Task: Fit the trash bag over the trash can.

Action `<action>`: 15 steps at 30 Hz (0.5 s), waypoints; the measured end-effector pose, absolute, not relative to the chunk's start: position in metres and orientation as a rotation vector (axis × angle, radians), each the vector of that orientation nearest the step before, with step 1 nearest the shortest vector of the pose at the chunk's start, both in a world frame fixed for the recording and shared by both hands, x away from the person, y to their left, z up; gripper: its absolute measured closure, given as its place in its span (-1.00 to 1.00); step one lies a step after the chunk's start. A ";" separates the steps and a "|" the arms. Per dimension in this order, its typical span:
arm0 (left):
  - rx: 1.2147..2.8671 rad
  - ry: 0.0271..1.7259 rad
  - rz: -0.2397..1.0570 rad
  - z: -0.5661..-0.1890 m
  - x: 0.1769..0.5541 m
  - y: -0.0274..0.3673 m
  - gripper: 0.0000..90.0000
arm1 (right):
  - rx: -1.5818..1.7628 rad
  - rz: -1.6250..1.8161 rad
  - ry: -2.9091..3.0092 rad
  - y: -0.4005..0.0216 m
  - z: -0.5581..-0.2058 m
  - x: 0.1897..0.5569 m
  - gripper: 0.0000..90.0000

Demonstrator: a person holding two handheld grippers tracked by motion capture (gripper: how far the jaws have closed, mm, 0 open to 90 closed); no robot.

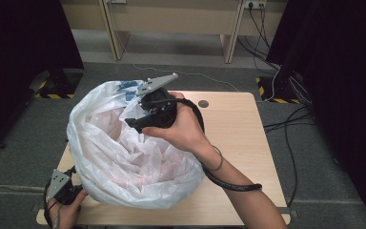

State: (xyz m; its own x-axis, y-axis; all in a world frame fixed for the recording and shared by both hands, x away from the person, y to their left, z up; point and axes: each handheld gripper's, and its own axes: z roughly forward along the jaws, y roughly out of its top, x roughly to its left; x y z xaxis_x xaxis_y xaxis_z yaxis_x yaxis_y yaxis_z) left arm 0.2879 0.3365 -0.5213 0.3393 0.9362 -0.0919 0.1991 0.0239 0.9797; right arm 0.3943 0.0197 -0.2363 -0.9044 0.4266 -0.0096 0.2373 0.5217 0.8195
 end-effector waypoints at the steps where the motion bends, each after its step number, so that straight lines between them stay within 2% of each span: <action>1: 1.450 1.102 0.804 -0.521 0.288 0.336 -0.61 | 0.569 1.329 2.547 0.017 -0.236 0.395 -0.23; 15: 1.449 1.103 0.804 -0.521 0.288 0.336 -0.61 | 0.626 1.342 2.488 -0.020 -0.233 0.395 -0.24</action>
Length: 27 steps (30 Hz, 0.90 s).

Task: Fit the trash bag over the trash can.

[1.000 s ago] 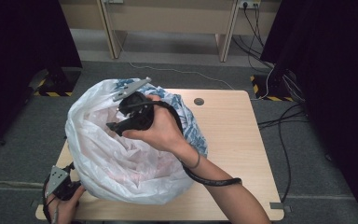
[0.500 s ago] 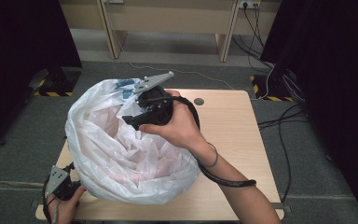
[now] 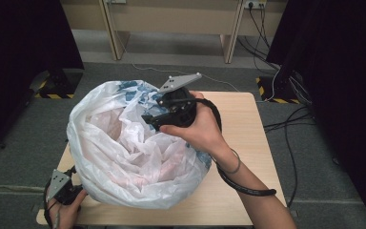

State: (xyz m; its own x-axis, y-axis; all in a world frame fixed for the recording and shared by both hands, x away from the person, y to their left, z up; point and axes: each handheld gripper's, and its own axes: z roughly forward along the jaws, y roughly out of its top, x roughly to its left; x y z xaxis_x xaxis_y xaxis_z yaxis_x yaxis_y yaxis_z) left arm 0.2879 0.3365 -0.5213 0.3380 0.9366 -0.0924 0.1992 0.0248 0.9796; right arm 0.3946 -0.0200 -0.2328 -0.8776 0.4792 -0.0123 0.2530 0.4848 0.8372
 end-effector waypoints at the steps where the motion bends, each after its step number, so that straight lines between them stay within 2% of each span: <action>1: 1.449 1.104 0.804 -0.521 0.288 0.336 -0.61 | 0.635 1.341 2.486 -0.022 -0.233 0.394 -0.24; 27: 1.446 1.103 0.807 -0.521 0.288 0.336 -0.61 | 0.750 1.374 2.389 -0.081 -0.238 0.394 -0.27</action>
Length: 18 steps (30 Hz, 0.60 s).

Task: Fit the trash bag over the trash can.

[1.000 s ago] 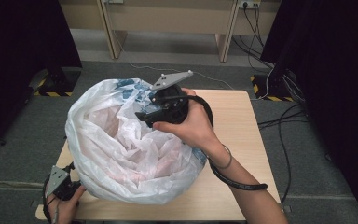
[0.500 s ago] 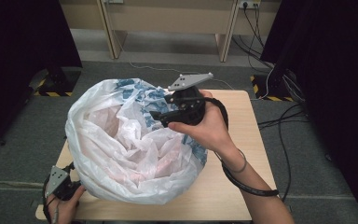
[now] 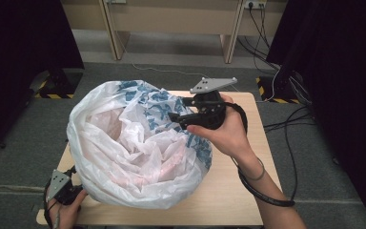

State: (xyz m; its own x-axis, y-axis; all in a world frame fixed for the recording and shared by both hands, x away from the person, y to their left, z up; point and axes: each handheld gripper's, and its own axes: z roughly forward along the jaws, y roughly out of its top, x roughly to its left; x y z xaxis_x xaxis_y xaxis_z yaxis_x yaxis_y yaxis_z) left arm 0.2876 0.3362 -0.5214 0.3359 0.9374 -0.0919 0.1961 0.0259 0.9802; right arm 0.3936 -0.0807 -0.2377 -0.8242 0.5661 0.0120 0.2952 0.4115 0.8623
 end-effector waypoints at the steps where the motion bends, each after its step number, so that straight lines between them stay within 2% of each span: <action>1: 1.445 1.103 0.807 -0.521 0.288 0.336 -0.61 | 0.755 1.376 2.385 -0.083 -0.238 0.394 -0.27; 18: 1.444 1.104 0.808 -0.521 0.287 0.336 -0.61 | 0.884 1.395 2.327 -0.120 -0.255 0.399 -0.27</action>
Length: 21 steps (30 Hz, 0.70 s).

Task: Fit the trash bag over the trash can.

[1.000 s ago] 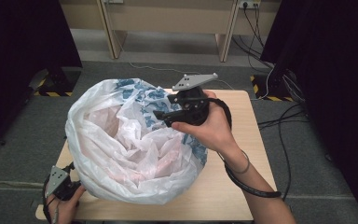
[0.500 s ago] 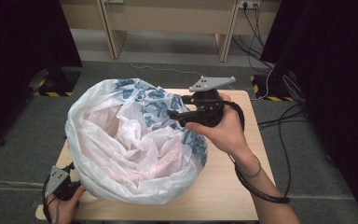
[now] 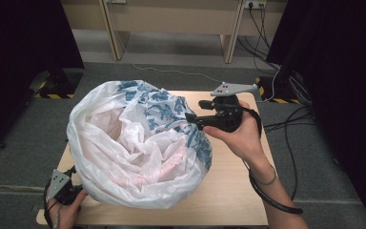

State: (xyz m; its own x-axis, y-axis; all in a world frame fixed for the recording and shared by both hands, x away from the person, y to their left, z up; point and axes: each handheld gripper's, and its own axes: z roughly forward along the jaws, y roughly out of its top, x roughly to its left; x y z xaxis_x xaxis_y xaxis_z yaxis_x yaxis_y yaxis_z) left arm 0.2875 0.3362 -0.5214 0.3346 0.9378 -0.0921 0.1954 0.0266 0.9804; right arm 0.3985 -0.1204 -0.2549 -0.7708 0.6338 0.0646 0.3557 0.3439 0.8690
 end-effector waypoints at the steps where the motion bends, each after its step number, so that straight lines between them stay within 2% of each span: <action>1: 1.444 1.104 0.808 -0.521 0.287 0.336 -0.61 | 0.887 1.396 2.322 -0.122 -0.256 0.399 -0.27; 21: 1.447 1.105 0.811 -0.521 0.288 0.336 -0.61 | 1.048 1.383 2.260 -0.165 -0.282 0.406 -0.27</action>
State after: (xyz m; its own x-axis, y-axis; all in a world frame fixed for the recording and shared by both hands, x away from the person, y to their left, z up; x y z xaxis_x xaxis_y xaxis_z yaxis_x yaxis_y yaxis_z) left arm 0.2876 0.3357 -0.5213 0.3335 0.9385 -0.0893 0.1961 0.0236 0.9803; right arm 0.4059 -0.1654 -0.2822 -0.6926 0.7111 0.1207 0.4311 0.2740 0.8597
